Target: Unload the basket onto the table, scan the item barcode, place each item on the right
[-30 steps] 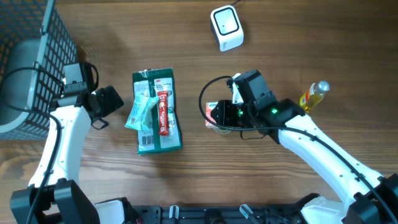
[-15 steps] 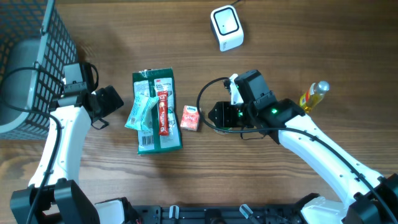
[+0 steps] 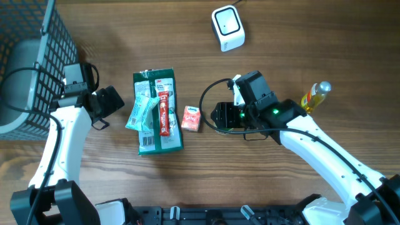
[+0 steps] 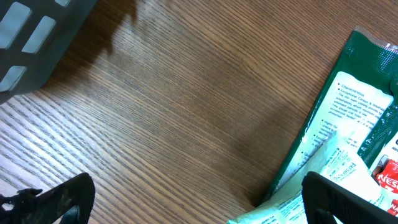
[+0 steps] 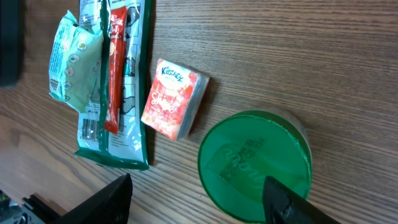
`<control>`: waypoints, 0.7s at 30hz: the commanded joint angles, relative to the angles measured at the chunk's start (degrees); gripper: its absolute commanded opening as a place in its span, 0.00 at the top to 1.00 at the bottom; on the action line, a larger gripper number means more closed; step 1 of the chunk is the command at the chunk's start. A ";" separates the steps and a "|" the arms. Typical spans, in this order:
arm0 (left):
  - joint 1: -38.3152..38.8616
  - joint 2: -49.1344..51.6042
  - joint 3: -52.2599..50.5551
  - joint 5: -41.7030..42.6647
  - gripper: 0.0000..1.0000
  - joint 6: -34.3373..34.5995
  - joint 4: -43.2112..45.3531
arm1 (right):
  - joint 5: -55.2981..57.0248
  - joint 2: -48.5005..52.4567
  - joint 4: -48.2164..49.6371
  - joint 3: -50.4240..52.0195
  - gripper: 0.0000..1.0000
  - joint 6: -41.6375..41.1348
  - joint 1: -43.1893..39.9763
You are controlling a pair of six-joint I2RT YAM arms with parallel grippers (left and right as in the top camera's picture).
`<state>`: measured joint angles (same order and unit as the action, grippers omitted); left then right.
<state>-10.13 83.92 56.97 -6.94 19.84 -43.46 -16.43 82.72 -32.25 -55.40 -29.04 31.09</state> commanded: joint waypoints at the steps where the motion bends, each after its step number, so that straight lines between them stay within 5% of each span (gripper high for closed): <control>1: -0.26 -0.87 0.79 0.28 0.00 -0.07 0.13 | 1.18 -0.44 -0.13 0.15 0.32 0.50 0.24; 21: -0.26 -0.87 0.79 0.28 0.00 -0.07 0.13 | 1.16 -0.44 -0.11 0.15 0.28 0.48 0.24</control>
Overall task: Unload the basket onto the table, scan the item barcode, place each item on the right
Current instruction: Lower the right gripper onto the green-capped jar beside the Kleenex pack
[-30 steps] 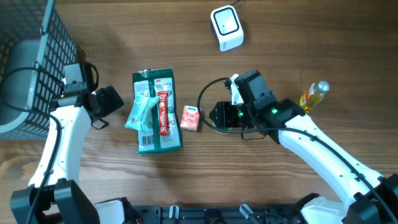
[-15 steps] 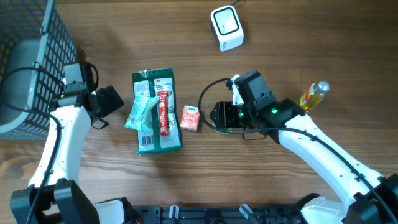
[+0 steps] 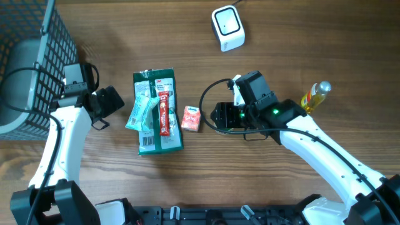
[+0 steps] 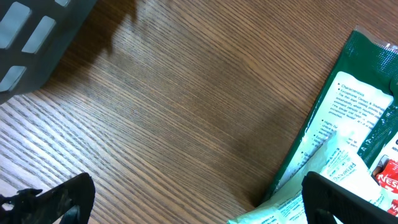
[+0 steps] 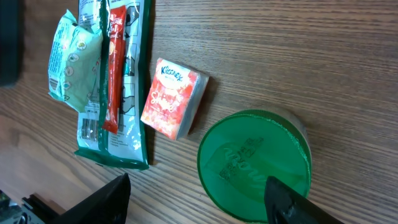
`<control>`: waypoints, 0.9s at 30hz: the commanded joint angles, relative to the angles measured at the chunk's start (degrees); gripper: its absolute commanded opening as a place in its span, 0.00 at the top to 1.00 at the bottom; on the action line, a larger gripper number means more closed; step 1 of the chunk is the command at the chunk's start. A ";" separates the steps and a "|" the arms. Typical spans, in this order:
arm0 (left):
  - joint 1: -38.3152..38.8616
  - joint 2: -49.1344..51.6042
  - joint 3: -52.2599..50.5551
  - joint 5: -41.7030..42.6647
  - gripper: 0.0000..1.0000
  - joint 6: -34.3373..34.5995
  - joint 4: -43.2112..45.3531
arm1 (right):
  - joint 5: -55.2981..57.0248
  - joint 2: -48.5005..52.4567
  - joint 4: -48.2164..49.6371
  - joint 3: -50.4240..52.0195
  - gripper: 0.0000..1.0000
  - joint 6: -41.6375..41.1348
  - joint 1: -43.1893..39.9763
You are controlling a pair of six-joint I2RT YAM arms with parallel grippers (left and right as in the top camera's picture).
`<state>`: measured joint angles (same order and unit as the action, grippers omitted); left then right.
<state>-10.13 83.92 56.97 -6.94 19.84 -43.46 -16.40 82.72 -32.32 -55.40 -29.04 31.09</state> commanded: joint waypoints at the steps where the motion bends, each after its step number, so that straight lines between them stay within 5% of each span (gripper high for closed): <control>1: -0.26 -0.87 0.79 0.28 0.00 -0.09 0.13 | 1.14 -0.44 0.07 0.15 0.25 0.42 0.24; 9: -0.26 -0.87 0.79 0.28 0.00 -0.07 0.13 | -0.20 -0.46 -3.21 -6.36 0.01 0.57 -0.09; 14: -0.26 -0.87 0.79 0.28 0.00 -0.07 0.13 | 0.31 -0.44 -12.07 -15.54 0.00 0.52 -0.09; 27: -0.26 -0.87 0.79 0.28 0.00 -0.07 0.13 | 11.63 10.71 -17.40 -15.41 0.01 -6.75 6.08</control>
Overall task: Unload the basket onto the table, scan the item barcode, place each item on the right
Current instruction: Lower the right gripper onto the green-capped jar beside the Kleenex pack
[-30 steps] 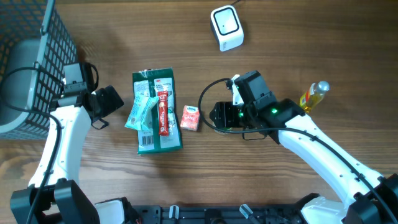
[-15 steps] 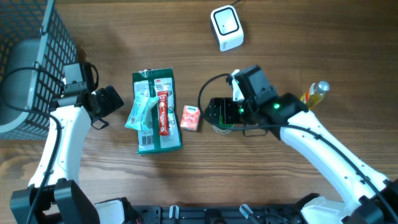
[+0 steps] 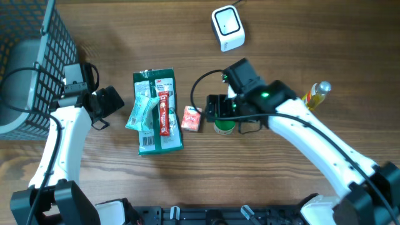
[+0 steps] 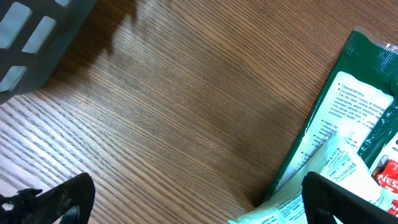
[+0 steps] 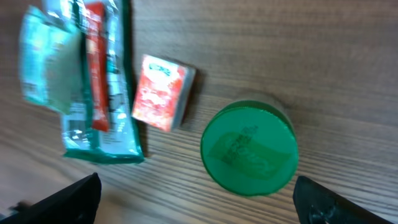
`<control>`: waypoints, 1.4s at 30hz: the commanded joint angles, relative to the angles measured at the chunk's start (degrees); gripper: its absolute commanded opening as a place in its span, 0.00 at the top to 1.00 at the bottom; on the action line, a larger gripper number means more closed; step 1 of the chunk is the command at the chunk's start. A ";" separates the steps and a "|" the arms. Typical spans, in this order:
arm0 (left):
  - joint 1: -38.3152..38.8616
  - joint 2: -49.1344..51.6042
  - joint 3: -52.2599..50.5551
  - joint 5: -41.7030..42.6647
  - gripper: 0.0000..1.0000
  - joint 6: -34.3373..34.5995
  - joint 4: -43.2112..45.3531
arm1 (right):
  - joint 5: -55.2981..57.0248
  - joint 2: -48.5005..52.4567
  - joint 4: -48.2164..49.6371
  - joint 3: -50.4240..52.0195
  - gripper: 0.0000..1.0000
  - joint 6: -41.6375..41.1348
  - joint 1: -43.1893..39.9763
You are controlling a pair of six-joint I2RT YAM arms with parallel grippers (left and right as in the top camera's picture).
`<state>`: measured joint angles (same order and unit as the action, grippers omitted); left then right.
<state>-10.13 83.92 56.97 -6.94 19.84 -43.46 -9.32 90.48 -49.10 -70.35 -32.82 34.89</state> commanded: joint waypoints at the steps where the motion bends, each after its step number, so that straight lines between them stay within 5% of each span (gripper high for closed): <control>1: -0.26 -0.87 0.79 0.28 0.00 -0.07 0.13 | 7.34 3.96 -1.90 -0.46 0.00 -5.97 3.06; 5: -0.26 -0.87 0.79 0.28 0.00 -0.07 0.13 | 14.97 5.68 -6.69 -0.46 0.00 -15.50 4.17; 22: -0.26 -0.87 0.79 0.28 0.00 -0.07 0.13 | 13.35 7.58 -3.26 -0.42 0.00 -49.79 4.81; 29: -0.26 -0.87 0.79 0.28 0.00 -0.07 0.13 | 14.01 7.69 2.86 3.41 0.02 -49.59 4.81; 39: -0.26 -0.87 0.79 0.28 0.00 -0.07 0.13 | 14.49 7.69 1.33 3.41 0.31 -47.41 4.81; 42: -0.26 -0.87 0.79 0.28 0.00 -0.09 0.13 | 14.88 7.69 1.27 3.41 0.32 -41.13 4.81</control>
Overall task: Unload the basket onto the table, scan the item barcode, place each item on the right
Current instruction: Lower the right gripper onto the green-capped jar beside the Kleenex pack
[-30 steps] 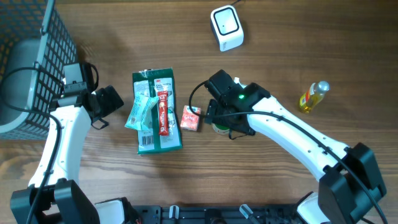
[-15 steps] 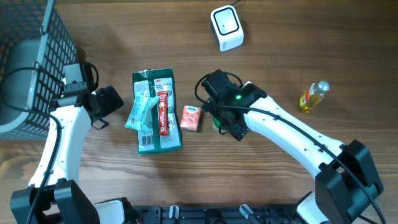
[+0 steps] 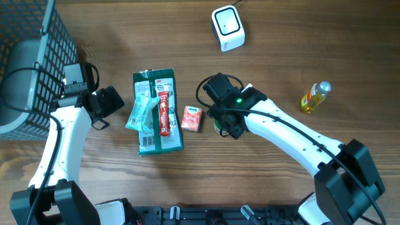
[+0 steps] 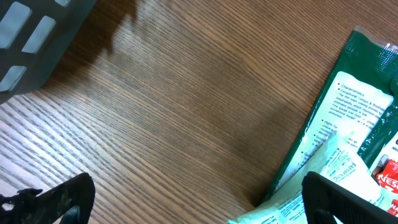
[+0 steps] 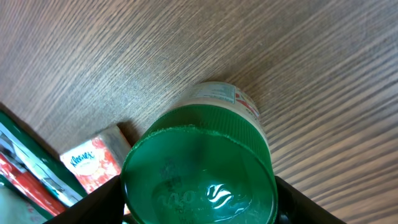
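A jar with a green lid (image 5: 198,168) stands upright on the wooden table, and its white label shows at the far side. My right gripper (image 5: 198,186) is down over it, with a finger pressed against each side of the lid. From overhead, the right gripper (image 3: 225,120) hides nearly all of the jar (image 3: 217,129). The white barcode scanner (image 3: 227,28) sits at the back of the table. My left gripper (image 4: 198,180) hangs open over bare wood, left of the green packet (image 4: 348,124).
A green packet (image 3: 156,112) with a red stick and a pale sachet on it lies centre-left. A small red Kleenex pack (image 3: 192,119) lies right beside the jar. A yellow bottle (image 3: 314,95) stands to the right. A black wire basket (image 3: 37,56) fills the far left.
My right gripper has turned and come down over the jar. Its fingers, spread wide above the lid before, now touch the lid's sides. The left arm has not moved.
My right gripper first hung open above the green lid and stayed there. Later it had shifted toward the back with its fingers spread wider. Now it is turned, lowered and shut on the lid. The left gripper stayed open by the packet throughout.
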`<control>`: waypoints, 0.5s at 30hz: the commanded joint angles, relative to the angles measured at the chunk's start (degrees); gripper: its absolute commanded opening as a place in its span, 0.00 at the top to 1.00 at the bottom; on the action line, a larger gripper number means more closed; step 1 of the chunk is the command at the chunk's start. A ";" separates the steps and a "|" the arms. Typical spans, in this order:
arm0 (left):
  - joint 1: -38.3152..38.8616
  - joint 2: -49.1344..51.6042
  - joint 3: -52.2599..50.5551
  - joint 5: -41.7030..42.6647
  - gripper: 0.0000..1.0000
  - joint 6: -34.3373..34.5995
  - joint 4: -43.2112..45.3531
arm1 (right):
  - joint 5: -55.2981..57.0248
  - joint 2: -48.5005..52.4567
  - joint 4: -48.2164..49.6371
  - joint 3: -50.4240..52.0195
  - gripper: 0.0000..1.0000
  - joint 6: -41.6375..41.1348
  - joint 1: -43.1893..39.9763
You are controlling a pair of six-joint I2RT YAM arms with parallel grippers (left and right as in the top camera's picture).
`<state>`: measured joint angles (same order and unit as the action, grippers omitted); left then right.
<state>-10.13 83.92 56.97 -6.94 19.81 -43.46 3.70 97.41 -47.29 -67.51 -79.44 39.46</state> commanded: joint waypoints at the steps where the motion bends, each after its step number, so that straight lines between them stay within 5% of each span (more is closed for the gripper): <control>1: -0.26 -0.87 0.79 0.28 0.00 -0.04 0.13 | 1.86 0.76 -0.55 0.57 0.32 7.43 0.24; 15: -0.26 -0.87 0.79 0.28 0.00 -0.07 0.13 | 13.29 0.76 0.00 0.57 0.42 46.05 0.22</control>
<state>-10.13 83.92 56.97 -6.94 19.84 -43.46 9.19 97.41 -47.05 -67.53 -44.14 39.57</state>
